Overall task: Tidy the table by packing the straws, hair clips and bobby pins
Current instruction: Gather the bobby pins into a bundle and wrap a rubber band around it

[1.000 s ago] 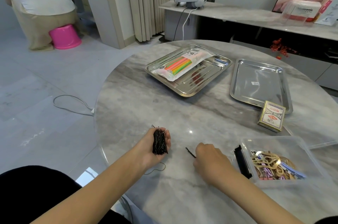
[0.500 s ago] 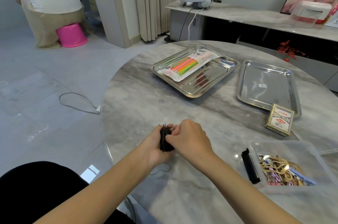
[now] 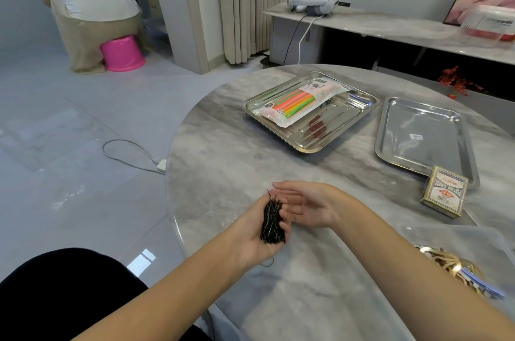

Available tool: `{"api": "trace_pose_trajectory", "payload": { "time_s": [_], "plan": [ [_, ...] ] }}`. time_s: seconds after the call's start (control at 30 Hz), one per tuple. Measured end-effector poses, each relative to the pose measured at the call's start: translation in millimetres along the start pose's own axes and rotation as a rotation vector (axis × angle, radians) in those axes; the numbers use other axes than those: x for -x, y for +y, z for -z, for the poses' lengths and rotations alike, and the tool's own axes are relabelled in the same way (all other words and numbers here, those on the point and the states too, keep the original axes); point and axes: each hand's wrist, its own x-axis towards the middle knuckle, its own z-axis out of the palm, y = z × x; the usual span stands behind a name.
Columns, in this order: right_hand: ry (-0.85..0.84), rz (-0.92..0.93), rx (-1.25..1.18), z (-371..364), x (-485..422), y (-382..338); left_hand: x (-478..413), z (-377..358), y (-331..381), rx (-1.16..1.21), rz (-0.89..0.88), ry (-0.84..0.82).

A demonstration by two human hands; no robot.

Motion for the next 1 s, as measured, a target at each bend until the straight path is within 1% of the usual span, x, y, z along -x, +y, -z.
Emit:
{"api": "trace_pose_trajectory", "payload": {
  "time_s": [0.03, 0.13, 0.2, 0.3, 0.33, 0.37, 0.43, 0.5, 0.6, 0.7, 0.8, 0.9, 1.0],
  "plan": [
    [-0.018, -0.001, -0.063, 0.3, -2.6, 1.6, 1.3, -1.2, -0.6, 0.002, 0.007, -0.01],
    [-0.066, 0.012, -0.107, -2.4, -6.1, 6.0, 2.2, -1.9, -0.1, -0.023, 0.022, -0.029],
    [-0.046, 0.143, -0.227, -3.6, -9.7, 6.4, 5.4, -4.5, 0.0, -0.025, 0.043, -0.048],
    [0.02, 0.428, -0.492, 2.0, -12.1, -0.5, 5.0, -4.1, 0.9, 0.002, 0.041, -0.026],
    [0.01, 0.502, -0.504, 4.4, -8.5, -4.0, 3.8, -2.5, 1.8, 0.007, 0.033, -0.014],
    [-0.002, 0.563, -0.439, 6.2, -2.7, -7.3, 3.6, -1.6, 3.1, 0.01, 0.026, -0.005],
    [0.015, 0.653, -0.122, 3.3, 11.0, -10.5, 3.8, -0.5, 7.1, 0.028, 0.012, 0.008],
    [0.062, 0.695, 0.163, -4.9, 20.3, -9.1, 4.1, -0.4, 11.8, 0.044, -0.012, 0.016],
    [0.163, 0.73, 0.352, -16.4, 24.1, -4.9, 4.9, -2.4, 16.4, 0.041, -0.047, 0.037],
    [0.277, 0.773, 0.534, -22.6, 23.8, -6.4, 7.4, -2.9, 21.6, 0.043, -0.044, 0.046],
    [0.318, 0.817, 0.604, -30.2, 20.8, -7.0, 11.5, -3.2, 31.8, 0.044, -0.074, 0.069],
    [0.36, 0.854, 0.622, -35.2, 13.1, -5.9, 14.1, -3.3, 39.0, -0.021, -0.101, 0.098],
    [0.3, 0.861, 0.552, -38.0, 7.1, -1.7, 12.6, 3.8, 43.7, -0.057, -0.107, 0.11]
  ]
}}
